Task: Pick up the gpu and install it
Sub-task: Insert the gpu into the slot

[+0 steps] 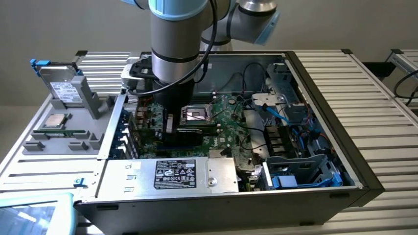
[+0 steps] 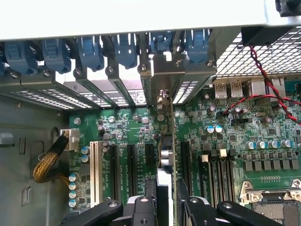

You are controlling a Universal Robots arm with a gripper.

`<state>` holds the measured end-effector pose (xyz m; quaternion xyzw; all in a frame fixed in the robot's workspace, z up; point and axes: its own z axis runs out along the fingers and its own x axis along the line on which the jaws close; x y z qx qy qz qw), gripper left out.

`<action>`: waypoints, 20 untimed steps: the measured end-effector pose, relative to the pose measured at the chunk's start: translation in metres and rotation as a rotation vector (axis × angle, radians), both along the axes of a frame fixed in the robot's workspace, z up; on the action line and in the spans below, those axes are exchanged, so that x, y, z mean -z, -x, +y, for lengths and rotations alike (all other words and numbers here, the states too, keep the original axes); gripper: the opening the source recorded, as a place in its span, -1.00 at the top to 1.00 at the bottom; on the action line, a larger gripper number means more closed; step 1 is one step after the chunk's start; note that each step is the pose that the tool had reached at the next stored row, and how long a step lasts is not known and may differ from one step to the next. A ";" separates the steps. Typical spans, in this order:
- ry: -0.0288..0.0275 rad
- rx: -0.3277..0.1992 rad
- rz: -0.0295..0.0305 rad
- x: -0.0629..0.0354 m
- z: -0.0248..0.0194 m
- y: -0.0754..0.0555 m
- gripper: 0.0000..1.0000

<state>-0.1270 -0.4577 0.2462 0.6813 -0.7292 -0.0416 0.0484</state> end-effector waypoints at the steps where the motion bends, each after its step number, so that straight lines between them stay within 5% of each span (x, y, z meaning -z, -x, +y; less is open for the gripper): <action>1: -0.0002 0.000 -0.0001 0.0001 0.0000 0.000 0.44; 20: -0.0009 0.000 -0.0008 -0.0013 0.0000 0.000 0.44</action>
